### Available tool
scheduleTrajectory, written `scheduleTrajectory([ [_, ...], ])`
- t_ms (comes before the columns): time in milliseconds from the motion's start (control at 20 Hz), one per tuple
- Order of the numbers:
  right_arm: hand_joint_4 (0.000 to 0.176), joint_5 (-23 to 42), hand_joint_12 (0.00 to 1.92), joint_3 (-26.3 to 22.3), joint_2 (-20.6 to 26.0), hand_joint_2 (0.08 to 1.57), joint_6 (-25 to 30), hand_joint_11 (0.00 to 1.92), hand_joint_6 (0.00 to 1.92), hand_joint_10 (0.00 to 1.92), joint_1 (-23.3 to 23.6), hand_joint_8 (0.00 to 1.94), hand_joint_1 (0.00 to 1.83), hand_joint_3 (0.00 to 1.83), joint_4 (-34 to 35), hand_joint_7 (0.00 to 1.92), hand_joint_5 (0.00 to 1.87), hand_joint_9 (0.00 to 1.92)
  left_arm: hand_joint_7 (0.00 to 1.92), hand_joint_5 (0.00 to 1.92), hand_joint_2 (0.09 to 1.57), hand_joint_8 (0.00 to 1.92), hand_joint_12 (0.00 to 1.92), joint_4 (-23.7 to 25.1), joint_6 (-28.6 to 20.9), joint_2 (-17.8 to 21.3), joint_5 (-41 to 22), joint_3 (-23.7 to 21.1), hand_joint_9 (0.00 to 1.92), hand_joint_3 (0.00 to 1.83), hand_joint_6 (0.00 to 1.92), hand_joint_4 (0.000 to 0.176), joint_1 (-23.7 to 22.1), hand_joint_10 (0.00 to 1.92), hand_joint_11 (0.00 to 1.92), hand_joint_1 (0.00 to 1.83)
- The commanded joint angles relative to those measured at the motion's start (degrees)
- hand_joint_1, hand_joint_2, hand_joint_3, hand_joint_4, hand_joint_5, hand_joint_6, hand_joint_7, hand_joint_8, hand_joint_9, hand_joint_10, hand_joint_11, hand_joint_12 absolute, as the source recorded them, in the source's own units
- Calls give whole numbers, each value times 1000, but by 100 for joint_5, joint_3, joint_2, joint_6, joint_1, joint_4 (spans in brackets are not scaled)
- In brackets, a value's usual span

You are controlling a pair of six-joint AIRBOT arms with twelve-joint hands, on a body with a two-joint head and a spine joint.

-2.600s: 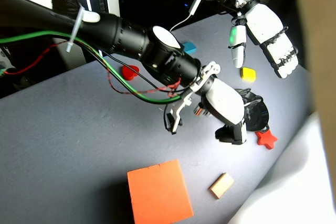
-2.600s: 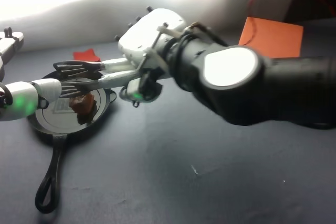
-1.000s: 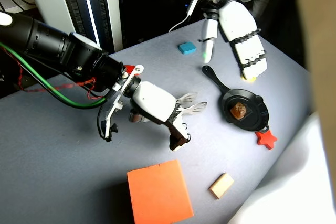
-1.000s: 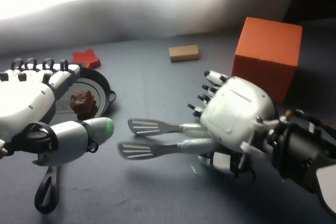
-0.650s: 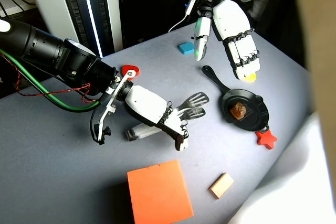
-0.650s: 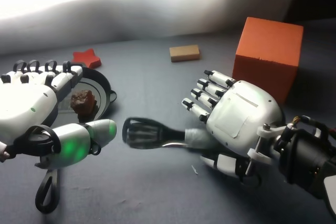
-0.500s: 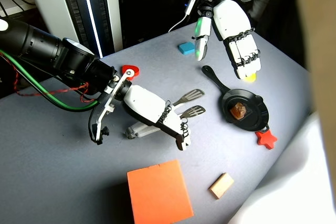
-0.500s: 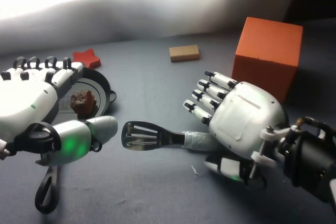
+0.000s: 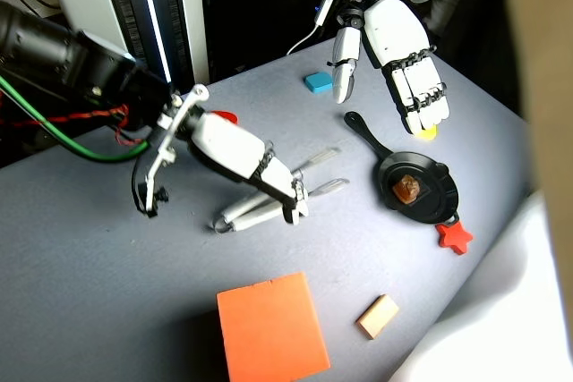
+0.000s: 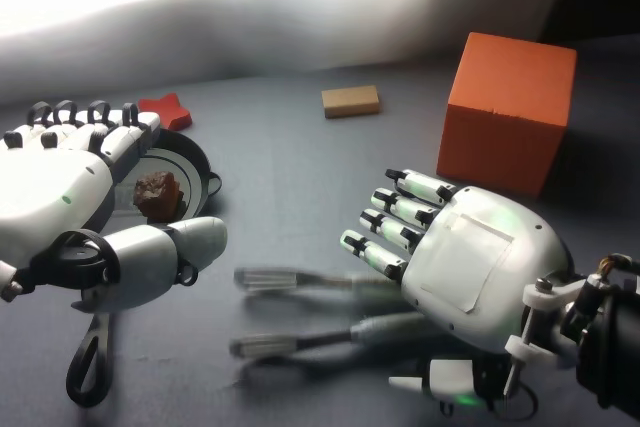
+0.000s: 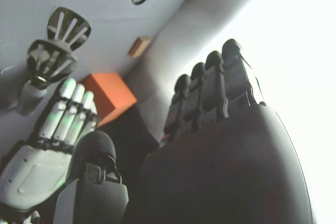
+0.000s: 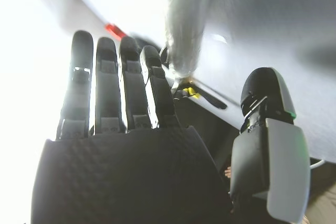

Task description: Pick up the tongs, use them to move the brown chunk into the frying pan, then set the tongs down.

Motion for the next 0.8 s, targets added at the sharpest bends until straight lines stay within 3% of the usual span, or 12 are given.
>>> scheduleTrajectory([
  [0, 0, -432, 904, -44, 69, 1027, -45, 0, 20, 17, 119, 15, 150, 0, -247, 295, 233, 266, 14, 8, 1214, 3, 8, 377, -12, 20, -401, 3, 7, 0, 2, 0, -83, 2, 13, 0],
  [50, 0, -412, 968, -108, 140, 1032, -135, 0, 29, 25, 237, 20, 152, 0, 9, 334, 271, 296, 8, 1, 1217, 0, 4, 377, -12, 19, -401, 22, 1, 0, 0, 0, -102, 0, 3, 0],
  [150, 0, -194, 1119, -326, 400, 1035, -542, 0, 47, 49, 727, 32, 167, 1, 1268, 442, 361, 397, 37, 18, 1223, 11, 12, 377, -15, 13, -401, 62, 25, 1, 7, 0, -124, 10, 16, 0],
  [200, 0, -66, 1172, -483, 583, 1034, -857, 0, 38, 43, 1077, 17, 178, 0, 2223, 493, 403, 448, 37, 20, 1219, 10, 13, 377, -16, 11, -401, 77, 27, 0, 7, 0, -126, 10, 18, 0],
  [300, 0, 75, 1348, -672, 817, 1078, -1272, 0, 48, 80, 1500, 34, 179, 10, 3301, 672, 525, 615, 44, 34, 1230, 11, 21, 378, -16, 10, -380, 85, 31, 4, 12, 0, -121, 10, 28, 0],
  [450, 0, 202, 1475, -1166, 1286, 1152, -2205, 252, 83, 256, 2000, 46, 256, 2, 4471, 974, 842, 877, 234, 234, 1285, 15, 484, 377, -28, 4, -352, 104, 175, 6, 30, 0, -123, 21, 0, 7],
  [550, 0, 314, 1660, -1492, 1610, 1195, -2501, 437, 121, 870, 2072, 132, 376, 1, 4807, 1197, 1043, 850, 523, 446, 1323, 25, 938, 377, -33, 4, -352, 122, 437, 2, 35, 0, -132, 50, 0, 93],
  [600, 0, 356, 1740, -1607, 1722, 1231, -2504, 499, 134, 1018, 2070, 168, 395, 7, 4808, 1269, 1102, 903, 727, 584, 1347, 91, 1249, 377, -39, 5, -352, 125, 634, 4, 70, 0, -132, 140, 27, 115],
  [650, 0, 414, 1785, -1728, 1850, 1251, -2497, 592, 141, 1101, 2083, 193, 394, 7, 4838, 1322, 1147, 968, 840, 708, 1367, 198, 1406, 378, -39, 10, -352, 121, 667, 0, 108, 0, -132, 429, 84, 112],
  [700, 0, 504, 1894, -1819, 1969, 1274, -2456, 751, 160, 1332, 2097, 268, 397, 9, 4858, 1403, 1207, 1036, 778, 769, 1396, 822, 1653, 378, -39, 20, -352, 111, 626, 4, 411, 0, -132, 1082, 205, 125],
  [750, 0, 523, 1916, -1905, 2108, 1317, -2329, 821, 187, 1473, 2133, 476, 371, 1, 4858, 1339, 1202, 1033, 713, 716, 1414, 1239, 1850, 378, -39, 23, -352, 109, 599, 3, 743, 0, -132, 1472, 267, 128],
])
